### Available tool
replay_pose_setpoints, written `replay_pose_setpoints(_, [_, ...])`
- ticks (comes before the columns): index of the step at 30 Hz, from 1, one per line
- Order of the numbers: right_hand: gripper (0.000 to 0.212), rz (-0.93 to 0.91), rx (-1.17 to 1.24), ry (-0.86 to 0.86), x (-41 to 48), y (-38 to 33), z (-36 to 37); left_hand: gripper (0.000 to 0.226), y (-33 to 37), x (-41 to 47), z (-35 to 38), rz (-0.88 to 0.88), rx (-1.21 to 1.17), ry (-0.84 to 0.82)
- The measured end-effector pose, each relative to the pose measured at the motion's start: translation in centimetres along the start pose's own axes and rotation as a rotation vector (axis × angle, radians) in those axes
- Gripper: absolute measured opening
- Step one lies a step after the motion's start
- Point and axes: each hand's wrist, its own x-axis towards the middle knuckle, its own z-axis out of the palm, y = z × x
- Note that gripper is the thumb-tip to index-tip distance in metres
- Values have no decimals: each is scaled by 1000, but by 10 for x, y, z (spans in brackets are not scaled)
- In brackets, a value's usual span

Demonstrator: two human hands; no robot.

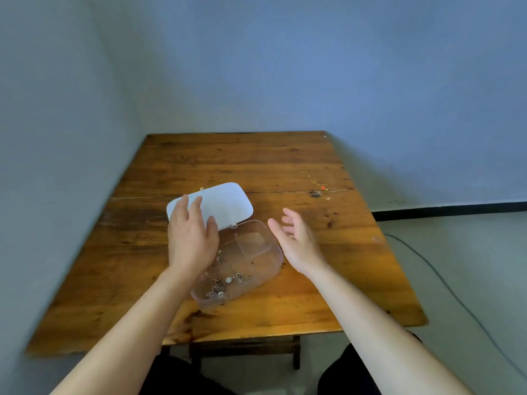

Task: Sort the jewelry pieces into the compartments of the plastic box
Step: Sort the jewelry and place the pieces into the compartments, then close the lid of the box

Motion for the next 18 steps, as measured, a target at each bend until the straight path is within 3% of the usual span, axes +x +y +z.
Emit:
replay_pose_setpoints(4, [112, -32, -54, -119, -37, 10, 29, 61, -27, -9, -14, -321, -348, 57])
replay_pose_setpoints(10, [131, -59, -153, -76, -39, 21, 38, 63, -36, -1, -13, -772, -960, 108])
replay_pose_setpoints(14, [145, -101, -217, -142, -41, 23, 34, 57, -36, 15, -9, -837, -958, 147])
replay_pose_setpoints(18, [137, -100, -242, -133, -40, 22, 33, 45, -35, 24, -13, -777, -906, 236])
